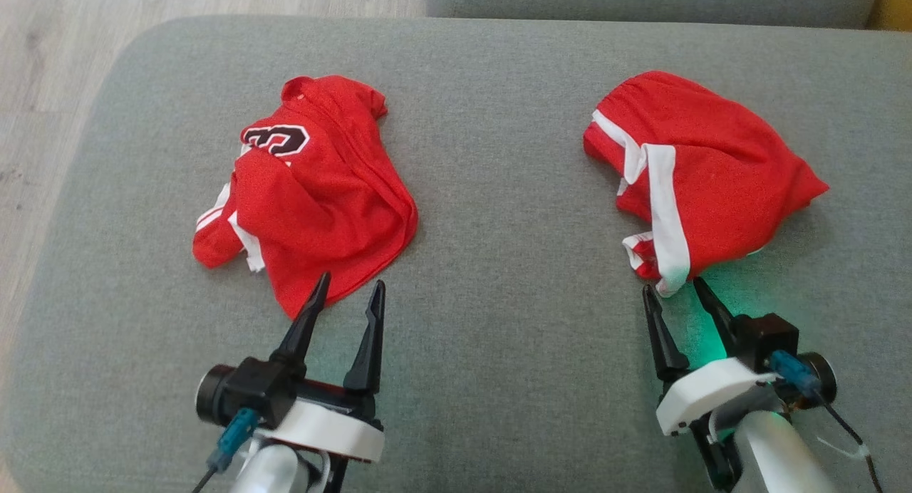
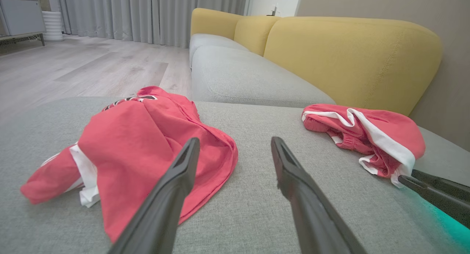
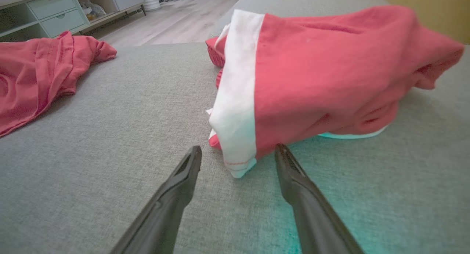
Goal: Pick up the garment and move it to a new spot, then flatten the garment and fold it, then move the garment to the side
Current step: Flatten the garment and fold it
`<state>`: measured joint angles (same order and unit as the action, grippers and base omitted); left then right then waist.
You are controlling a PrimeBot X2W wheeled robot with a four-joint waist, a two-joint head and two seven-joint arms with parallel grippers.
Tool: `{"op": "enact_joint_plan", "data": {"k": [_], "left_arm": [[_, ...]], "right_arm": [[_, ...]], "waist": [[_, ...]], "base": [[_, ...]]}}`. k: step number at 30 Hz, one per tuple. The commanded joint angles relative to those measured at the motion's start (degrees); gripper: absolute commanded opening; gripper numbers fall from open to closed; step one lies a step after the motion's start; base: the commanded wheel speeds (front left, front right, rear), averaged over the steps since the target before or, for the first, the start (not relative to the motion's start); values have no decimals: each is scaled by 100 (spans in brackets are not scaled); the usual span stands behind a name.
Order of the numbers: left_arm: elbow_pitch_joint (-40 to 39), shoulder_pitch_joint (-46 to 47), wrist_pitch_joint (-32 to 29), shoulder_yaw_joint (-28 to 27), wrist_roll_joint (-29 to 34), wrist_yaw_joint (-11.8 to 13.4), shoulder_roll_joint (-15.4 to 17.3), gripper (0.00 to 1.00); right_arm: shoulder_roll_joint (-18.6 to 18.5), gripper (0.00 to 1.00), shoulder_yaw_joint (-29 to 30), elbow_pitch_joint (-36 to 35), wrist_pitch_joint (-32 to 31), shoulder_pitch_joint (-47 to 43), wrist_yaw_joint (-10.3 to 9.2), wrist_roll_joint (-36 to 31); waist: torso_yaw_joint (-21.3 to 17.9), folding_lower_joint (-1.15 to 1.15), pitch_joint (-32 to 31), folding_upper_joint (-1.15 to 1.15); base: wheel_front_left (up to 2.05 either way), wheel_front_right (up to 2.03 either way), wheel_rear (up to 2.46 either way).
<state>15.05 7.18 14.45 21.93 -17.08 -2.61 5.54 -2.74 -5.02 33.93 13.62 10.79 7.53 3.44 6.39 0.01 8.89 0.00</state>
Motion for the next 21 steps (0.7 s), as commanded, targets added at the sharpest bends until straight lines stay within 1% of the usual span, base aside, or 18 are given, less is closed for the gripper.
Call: {"op": "enact_joint_plan", "data": {"k": [1,2,3,4,8,12,16,17,21], "left_arm": [[-112,211,54,-248,62,-41,-33,100],[-101,210,54,-266,76,-55,-48,100],[-92,208,54,-285,89,-70,-61,100],[-85,204,54,-308,100,-83,-72,100],[-67,164,54,-435,130,-114,-106,100],[-74,117,54,-541,135,-148,-147,100],[-95,49,54,-618,128,-178,-188,100],[-95,49,54,-618,128,-178,-188,100],[-119,1,54,-650,122,-196,-224,100]], "right_arm": [[-14,100,-112,-39,26,241,-4,5],[-14,93,-116,31,26,282,-4,9],[-14,42,-116,91,30,319,-4,10],[-14,0,-92,133,39,357,-4,10],[-14,0,87,203,86,433,-4,-15],[-14,0,552,38,114,429,-4,-295],[-14,0,1258,-383,67,349,-4,-849],[-14,0,1258,-383,67,349,-4,-849],[-14,0,2112,-1045,-281,231,-4,-1623]], "waist": [[24,-1,17,0],[32,-1,24,0],[36,-1,27,0],[34,-1,29,0],[-48,-1,-13,0],[-213,-1,-116,0],[-417,-1,-253,0],[-417,-1,-253,0],[-565,-1,-347,0]], "base": [[0,0,0],[0,0,0],[0,0,0],[0,0,0],[0,0,0],[0,0,0],[0,0,0],[0,0,0],[0,0,0]]}}
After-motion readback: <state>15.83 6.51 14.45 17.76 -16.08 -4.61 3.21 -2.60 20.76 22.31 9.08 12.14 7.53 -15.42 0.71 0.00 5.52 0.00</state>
